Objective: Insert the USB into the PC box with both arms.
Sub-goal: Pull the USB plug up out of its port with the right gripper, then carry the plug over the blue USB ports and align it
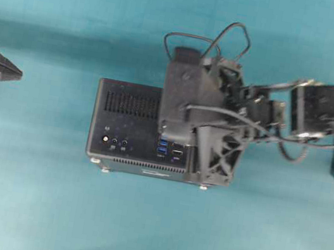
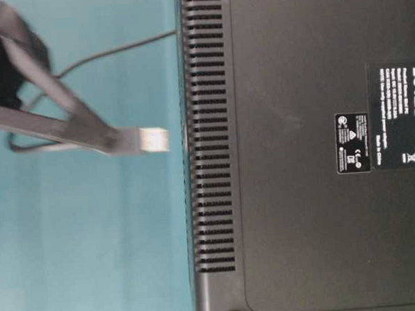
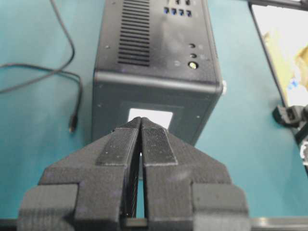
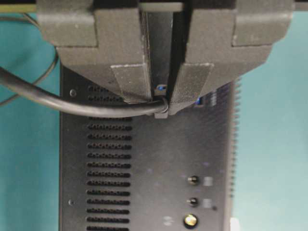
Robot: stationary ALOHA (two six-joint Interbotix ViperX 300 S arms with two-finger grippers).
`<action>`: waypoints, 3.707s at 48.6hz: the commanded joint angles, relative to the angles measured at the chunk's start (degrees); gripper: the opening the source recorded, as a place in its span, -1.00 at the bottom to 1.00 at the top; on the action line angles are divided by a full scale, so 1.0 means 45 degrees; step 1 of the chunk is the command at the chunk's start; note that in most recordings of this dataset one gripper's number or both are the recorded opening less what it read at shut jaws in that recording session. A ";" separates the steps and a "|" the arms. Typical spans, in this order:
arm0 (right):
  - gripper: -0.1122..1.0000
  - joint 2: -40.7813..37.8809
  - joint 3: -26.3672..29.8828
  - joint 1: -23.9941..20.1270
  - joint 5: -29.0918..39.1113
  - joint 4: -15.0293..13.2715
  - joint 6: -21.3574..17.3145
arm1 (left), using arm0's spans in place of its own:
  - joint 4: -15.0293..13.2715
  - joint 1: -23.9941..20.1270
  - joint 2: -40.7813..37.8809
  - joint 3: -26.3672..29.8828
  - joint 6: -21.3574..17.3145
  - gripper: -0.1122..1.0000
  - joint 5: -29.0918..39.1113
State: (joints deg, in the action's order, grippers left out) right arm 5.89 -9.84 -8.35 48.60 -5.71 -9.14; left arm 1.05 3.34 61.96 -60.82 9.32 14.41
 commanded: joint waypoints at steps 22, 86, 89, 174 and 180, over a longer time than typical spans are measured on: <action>-0.64 0.0215 0.0176 -0.0039 0.0664 -0.0566 -0.0293 | 0.0039 0.0020 -0.0137 0.0117 0.0195 -0.79 -0.0137; -0.64 0.0020 0.0176 -0.0371 0.0684 -0.0586 -0.0977 | 0.0039 0.0020 -0.0098 0.0020 0.0371 -0.79 -0.0137; -0.64 0.0000 0.0176 -0.0332 0.0684 -0.0586 -0.0977 | 0.0039 0.0020 -0.0098 0.0020 0.0371 -0.79 -0.0137; -0.64 -0.0059 0.0117 -0.0332 0.0566 -0.0840 -0.1406 | 0.0039 0.0020 -0.0039 -0.0098 0.0410 -0.79 -0.0156; -0.64 -0.0078 0.0098 -0.0273 0.0547 -0.0977 -0.1406 | 0.0039 0.0020 -0.0039 -0.0098 0.0410 -0.79 -0.0137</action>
State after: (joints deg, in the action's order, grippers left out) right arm 5.01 -9.84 -9.93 51.33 -9.58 -14.77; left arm 1.14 3.34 62.05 -61.96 11.07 14.24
